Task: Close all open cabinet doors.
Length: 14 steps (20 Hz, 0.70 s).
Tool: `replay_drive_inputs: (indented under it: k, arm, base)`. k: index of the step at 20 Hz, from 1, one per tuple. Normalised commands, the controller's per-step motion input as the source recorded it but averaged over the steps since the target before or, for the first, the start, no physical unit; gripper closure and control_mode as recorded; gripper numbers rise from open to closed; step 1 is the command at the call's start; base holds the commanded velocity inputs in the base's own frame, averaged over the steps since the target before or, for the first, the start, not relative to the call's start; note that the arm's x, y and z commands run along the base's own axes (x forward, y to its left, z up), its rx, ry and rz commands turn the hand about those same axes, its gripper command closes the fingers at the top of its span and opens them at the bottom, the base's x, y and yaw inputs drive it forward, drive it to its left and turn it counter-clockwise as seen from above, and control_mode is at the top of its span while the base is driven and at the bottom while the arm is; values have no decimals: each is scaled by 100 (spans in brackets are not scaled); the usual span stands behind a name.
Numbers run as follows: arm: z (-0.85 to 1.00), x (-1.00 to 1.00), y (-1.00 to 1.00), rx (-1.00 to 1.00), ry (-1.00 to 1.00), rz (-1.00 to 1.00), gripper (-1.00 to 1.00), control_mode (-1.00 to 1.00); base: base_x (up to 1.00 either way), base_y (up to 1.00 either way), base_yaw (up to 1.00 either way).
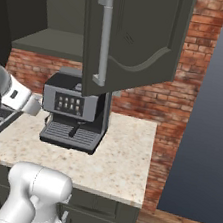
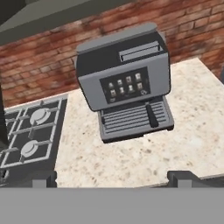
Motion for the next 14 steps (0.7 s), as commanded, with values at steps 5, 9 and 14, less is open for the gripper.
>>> replay_drive_inputs:
  k: [5,9,14]
  arm:
    - [1,-32,25,13,3,0,-100,-100]
    - [2,-31,30,12,11,0,-100,-100]
    - [2,-13,56,6,5,-3,-100,-100]
  base:
    - [0,0,0]
    - [0,0,0]
    - [0,0,0]
